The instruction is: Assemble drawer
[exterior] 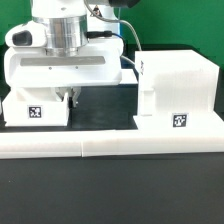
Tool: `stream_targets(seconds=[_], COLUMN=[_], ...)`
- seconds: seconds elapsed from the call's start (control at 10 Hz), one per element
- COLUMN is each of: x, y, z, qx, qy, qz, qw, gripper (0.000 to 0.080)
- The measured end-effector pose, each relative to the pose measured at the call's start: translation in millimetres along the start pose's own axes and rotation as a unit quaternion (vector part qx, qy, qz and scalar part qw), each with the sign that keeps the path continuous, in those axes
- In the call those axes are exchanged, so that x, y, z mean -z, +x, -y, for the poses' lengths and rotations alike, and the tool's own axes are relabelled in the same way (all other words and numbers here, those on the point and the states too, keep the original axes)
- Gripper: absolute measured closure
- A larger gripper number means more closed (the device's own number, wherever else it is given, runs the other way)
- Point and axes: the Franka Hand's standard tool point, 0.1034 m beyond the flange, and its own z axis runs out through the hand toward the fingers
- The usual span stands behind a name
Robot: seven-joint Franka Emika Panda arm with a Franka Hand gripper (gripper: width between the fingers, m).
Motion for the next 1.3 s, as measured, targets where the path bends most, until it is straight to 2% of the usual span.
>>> stream_targets(seconds=[0.2,0.3,0.5,0.7,0.8,1.1,1.3], x=[2.6,10.4,27.8,32.2,31.1,29.2,19.0], y=[2.8,10.1,20.3,29.0,27.5,26.2,15.4], z=[4.3,15.1,34.8,45.4,44.2,40.1,30.6], qx=[0.017,0.049,0.066,0.077,0.08,0.188,0.296], qy=[-0.004,-0.011,0.0,0.002,0.002,0.001,-0.01], qz=[0.001,-0.005,0.008,0.006,0.008,0.007,-0.002], qw=[1.0,0.999,0.998,0.997,0.997,0.982,0.955], gripper=[0.0758,0.0758,0.0758,0.0758,0.0758,0.0758,0.0757])
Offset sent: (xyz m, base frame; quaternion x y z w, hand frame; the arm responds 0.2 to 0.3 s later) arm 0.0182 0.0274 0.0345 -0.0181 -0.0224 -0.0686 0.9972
